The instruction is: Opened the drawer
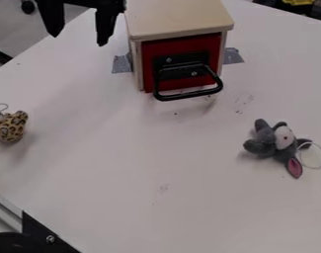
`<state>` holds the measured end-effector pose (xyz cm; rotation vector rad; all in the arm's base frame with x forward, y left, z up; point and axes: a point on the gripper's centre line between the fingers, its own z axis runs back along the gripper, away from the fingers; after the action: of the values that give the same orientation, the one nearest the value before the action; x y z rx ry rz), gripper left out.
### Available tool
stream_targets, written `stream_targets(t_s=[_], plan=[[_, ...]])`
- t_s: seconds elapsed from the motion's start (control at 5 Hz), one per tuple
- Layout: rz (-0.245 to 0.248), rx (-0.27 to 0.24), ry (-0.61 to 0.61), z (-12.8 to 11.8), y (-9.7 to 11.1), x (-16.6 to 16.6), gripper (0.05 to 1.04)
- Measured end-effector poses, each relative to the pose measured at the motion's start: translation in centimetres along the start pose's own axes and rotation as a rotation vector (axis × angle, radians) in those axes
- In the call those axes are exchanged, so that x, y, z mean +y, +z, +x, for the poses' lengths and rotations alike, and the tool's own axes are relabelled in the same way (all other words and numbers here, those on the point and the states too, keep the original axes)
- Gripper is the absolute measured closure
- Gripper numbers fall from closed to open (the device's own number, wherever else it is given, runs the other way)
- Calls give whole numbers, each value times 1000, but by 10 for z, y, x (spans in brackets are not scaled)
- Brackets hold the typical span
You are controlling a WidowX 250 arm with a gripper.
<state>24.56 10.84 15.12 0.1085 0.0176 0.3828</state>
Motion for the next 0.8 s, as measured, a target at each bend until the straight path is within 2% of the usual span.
stream_targets(t_s=[0.2, 0.4, 0.8], plan=[[-2, 27, -8, -2, -7, -2, 85], [-15, 59, -82, 1, -20, -13, 85], [-45, 110, -338, 1, -37, -45, 85]])
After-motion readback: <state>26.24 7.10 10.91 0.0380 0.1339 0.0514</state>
